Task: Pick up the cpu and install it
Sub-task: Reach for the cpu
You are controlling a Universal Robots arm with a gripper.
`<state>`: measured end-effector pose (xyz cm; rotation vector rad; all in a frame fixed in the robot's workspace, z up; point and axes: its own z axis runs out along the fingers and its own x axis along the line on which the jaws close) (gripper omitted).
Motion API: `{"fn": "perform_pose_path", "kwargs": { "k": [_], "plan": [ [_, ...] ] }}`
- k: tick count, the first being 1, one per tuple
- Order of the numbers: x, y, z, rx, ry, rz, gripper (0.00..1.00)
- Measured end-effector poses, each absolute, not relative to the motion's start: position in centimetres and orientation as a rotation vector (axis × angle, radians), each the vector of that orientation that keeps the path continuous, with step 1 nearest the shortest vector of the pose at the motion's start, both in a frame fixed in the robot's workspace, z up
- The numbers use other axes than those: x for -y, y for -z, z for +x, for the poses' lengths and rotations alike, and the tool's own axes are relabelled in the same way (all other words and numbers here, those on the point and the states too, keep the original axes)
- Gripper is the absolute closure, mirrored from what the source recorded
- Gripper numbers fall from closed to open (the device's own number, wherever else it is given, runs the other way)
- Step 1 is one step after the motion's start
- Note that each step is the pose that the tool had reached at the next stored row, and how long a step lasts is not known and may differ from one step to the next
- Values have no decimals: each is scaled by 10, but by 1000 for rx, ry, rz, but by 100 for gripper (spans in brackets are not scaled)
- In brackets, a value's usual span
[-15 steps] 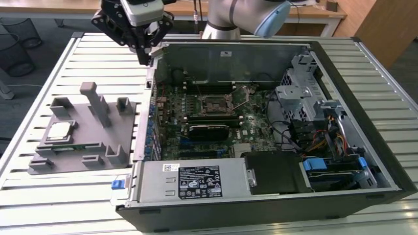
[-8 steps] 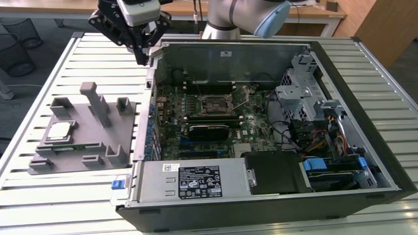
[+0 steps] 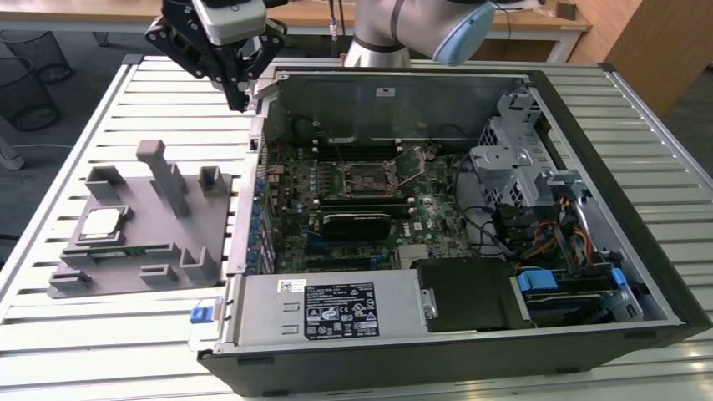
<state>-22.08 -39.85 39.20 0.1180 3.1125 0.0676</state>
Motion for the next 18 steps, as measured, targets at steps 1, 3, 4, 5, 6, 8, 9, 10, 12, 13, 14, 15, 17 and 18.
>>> {"fn": "perform_pose_path", "kwargs": {
  "k": [1,3,4,5,6,8,9,10,12,13,14,15,17,18],
  "plan": [
    [398,-392,-221,-3112,-68,118,89],
    [398,-392,-223,-3112,-68,118,89],
    [398,-392,-223,-3112,-68,118,89],
    [398,-392,-224,-3112,-68,118,89],
    [398,-392,-225,-3112,-68,118,89],
    [398,-392,-226,-3112,-68,118,89],
    [398,-392,-227,-3112,-68,118,89],
    [398,-392,-227,-3112,-68,118,89],
    [398,-392,-228,-3112,-68,118,89],
    [398,-392,-229,-3112,-68,118,89],
    [398,-392,-230,-3112,-68,118,89],
    [398,-392,-230,-3113,-68,118,89],
    [398,-392,-232,-3113,-68,118,89],
    [398,-392,-232,-3112,-68,118,89]
  ]
}}
